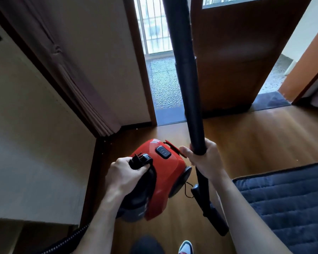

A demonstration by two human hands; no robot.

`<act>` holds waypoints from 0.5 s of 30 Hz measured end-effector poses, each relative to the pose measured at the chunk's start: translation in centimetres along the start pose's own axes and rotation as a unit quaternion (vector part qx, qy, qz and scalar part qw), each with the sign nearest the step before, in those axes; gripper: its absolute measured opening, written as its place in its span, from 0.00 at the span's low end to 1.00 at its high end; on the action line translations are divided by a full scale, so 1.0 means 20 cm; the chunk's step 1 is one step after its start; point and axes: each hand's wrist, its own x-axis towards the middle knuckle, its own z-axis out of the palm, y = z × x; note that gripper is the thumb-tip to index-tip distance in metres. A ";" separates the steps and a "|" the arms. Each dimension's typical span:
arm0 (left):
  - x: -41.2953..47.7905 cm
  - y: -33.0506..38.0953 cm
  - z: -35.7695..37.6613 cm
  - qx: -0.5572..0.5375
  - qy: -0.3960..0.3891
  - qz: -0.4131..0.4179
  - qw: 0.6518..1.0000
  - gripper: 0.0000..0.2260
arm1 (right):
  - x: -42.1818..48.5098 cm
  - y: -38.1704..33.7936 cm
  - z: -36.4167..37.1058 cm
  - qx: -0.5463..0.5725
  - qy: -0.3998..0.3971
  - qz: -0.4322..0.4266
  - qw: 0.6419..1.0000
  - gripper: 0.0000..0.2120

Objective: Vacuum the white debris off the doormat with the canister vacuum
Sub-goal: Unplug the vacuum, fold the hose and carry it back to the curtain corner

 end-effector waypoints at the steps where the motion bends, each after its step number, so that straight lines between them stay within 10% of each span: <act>1: 0.06 0.03 0.01 -0.003 0.003 0.000 1.000 0.21 | 0.06 0.00 0.00 0.006 0.003 0.002 1.000 0.30; 15: 1.17 0.42 0.26 0.000 -0.054 0.057 0.997 0.20 | 1.02 0.13 -0.01 -0.016 0.108 0.020 0.994 0.18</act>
